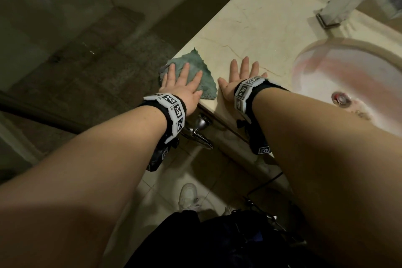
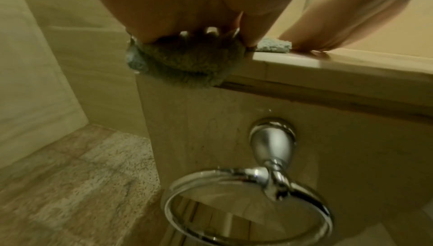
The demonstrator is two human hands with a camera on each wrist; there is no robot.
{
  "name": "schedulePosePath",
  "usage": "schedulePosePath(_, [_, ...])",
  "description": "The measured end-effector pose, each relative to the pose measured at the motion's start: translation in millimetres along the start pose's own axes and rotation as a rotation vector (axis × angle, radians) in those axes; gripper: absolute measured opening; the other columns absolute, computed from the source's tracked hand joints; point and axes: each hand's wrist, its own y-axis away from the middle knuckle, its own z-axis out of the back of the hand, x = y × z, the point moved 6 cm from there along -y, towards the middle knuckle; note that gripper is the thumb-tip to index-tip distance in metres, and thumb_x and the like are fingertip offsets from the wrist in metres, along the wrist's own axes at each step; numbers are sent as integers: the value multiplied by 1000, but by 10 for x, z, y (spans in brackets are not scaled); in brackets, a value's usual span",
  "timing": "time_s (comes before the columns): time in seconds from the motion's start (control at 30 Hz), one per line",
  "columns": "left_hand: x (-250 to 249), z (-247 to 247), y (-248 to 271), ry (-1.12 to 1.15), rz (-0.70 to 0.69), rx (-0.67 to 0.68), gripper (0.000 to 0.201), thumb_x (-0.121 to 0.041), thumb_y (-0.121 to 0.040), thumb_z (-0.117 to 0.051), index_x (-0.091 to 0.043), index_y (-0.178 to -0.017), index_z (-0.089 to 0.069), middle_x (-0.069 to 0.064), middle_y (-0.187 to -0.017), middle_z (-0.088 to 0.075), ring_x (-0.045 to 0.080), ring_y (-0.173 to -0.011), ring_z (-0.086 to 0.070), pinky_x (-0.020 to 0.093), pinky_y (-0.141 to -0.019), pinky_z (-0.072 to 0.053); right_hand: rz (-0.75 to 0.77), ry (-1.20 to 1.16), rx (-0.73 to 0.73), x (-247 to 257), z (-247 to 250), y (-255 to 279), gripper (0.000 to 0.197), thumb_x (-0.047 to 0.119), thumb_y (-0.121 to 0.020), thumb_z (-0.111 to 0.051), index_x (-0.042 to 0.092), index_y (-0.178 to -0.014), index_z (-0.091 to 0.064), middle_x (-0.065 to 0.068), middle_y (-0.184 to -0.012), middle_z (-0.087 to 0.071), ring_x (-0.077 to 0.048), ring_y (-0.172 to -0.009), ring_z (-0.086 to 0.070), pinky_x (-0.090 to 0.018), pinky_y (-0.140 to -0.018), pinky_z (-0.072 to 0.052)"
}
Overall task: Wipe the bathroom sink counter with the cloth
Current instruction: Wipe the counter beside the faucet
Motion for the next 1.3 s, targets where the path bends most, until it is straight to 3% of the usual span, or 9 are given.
schedulePosePath(0.43, [1,327,-473,-64,-21,67,57,-47,-100,-20,-36,-150,5,1,-160,17,34,-146,15,44,-119,7,19,-39,36,-34,-9,-34,73,62,-91,-11,27,-149,17,-5,-157,25,-31,-145,21,-52,-117,9])
schedulePosePath(0.73, [166,212,-218,-57,-22,13,56,-43,-101,-20,-33,-151,3,4,-160,13,36,-146,8,44,-120,4,29,-26,21,-25,-9,-29,73,63,-91,-11,28,-149,15,-5,-158,23,-31,-146,20,-52,-116,9])
schedulePosePath(0.93, [158,80,91,39,10,70,55,-38,-102,-21,-32,-151,3,3,-159,19,37,-145,18,46,-119,5,38,-11,-18,-26,-30,-33,74,64,-90,-8,27,-149,14,-6,-158,22,-32,-146,18,-52,-116,8])
schedulePosePath(1.1, [-55,24,201,36,-70,126,54,-36,-102,-22,-34,-151,2,1,-158,22,34,-144,23,46,-119,5,26,6,-44,-14,-25,-20,73,63,-91,-8,25,-150,11,-7,-159,17,-33,-147,14,-54,-116,6])
schedulePosePath(1.3, [-157,-46,58,-52,-156,76,56,-41,-101,-22,-36,-150,3,2,-159,20,33,-144,21,43,-119,8,9,-21,-64,-10,-26,-27,71,61,-92,-9,25,-151,8,-7,-160,14,-33,-147,13,-53,-116,6])
